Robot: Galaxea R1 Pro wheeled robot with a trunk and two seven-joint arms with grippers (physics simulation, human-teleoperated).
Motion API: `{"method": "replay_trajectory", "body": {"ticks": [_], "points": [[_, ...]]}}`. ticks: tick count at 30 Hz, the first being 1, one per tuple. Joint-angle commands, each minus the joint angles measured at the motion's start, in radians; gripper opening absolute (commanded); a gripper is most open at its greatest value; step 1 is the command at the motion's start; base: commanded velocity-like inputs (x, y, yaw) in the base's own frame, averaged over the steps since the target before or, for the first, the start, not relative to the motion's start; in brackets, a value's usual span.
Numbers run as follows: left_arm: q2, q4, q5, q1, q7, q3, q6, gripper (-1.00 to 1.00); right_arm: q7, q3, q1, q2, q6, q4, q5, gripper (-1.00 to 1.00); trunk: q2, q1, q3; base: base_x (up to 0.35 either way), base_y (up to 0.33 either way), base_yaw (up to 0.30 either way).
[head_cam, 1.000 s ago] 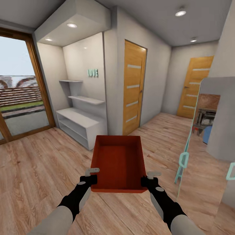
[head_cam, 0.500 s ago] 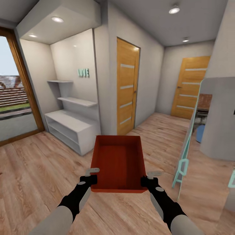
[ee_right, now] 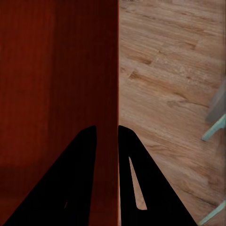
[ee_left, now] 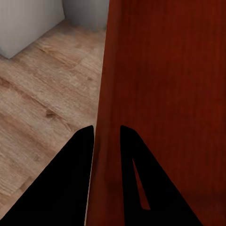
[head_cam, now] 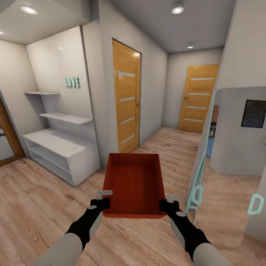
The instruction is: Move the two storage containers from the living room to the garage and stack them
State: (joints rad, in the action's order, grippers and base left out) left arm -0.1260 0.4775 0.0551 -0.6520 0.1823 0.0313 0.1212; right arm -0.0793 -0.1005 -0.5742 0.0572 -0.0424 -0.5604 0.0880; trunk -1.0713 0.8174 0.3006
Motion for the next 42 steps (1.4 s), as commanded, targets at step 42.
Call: {"method": "replay_trajectory", "body": {"ticks": [42], "points": [[-0.001,0.003,0.045,0.0,0.075,-0.044,0.008,-1.0,-0.011,0.016,-0.001,0.0,0.003,-0.006,0.001,-1.0,-0.001,0.001,0.001,0.326,0.112,-0.101]]}}
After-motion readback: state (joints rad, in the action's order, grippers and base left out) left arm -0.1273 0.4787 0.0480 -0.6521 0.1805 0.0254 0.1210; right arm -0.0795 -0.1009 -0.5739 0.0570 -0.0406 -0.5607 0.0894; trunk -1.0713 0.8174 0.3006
